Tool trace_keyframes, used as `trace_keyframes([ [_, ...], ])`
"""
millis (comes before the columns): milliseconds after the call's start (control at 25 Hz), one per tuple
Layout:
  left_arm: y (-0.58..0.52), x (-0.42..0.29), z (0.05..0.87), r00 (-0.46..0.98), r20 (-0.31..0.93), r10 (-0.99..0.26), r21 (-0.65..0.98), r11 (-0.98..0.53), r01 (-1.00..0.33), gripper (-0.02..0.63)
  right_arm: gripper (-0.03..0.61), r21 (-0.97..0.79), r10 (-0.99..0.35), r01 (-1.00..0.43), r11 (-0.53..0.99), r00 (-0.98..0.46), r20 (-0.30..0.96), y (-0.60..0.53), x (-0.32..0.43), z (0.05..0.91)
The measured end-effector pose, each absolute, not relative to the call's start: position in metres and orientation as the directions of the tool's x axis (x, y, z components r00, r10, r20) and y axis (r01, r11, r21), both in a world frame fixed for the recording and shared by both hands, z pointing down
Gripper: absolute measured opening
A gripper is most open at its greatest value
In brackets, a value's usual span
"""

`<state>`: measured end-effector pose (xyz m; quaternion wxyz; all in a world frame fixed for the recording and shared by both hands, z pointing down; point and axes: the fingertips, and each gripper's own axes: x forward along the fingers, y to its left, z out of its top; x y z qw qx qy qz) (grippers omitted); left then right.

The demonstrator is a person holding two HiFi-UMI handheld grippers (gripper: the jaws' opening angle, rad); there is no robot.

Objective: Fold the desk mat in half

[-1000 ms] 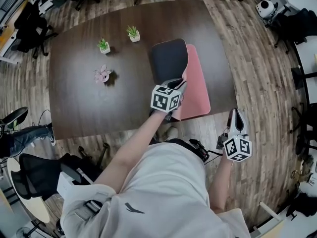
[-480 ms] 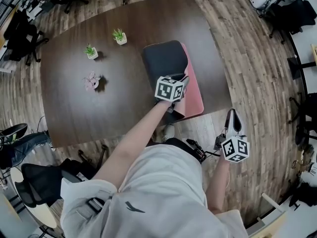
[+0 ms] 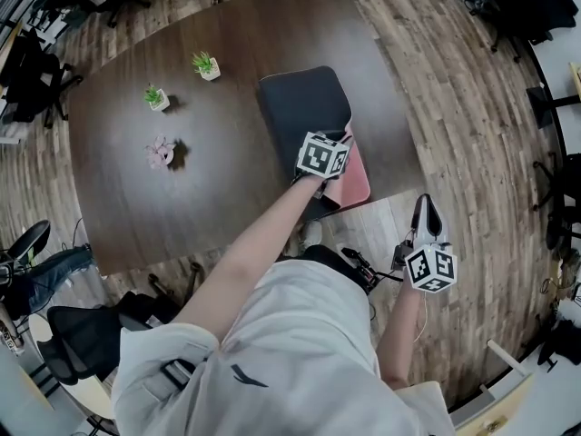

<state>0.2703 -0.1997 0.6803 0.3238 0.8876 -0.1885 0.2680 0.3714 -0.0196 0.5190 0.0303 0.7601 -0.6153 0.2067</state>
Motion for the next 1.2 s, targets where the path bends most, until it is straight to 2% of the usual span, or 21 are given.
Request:
trace_keyframes([
  [520, -0.198, 0.258, 0.680, 0.731, 0.649, -0.213, 0.383, -0.738, -0.556, 0.101, 0.002, -0.220, -0.928, -0.947, -0.236, 0.152, 0.341, -0.005, 0.364, 0.518],
  [1080, -0.198, 0.257, 0.675, 0.751, 0.620, -0.229, 0.391, -0.739, -0.549, 0.123, 0.002, -0.213, -0.921, -0.945, -0.249, 0.163, 0.353, 0.023, 0.354, 0.519],
  [1200, -0.192, 0.262, 0.666, 0.777, 0.587, -0.226, 0.388, -0.764, -0.515, 0.151, 0.002, -0.213, -0.918, -0.942, -0.257, 0.170, 0.358, 0.029, 0.352, 0.522],
])
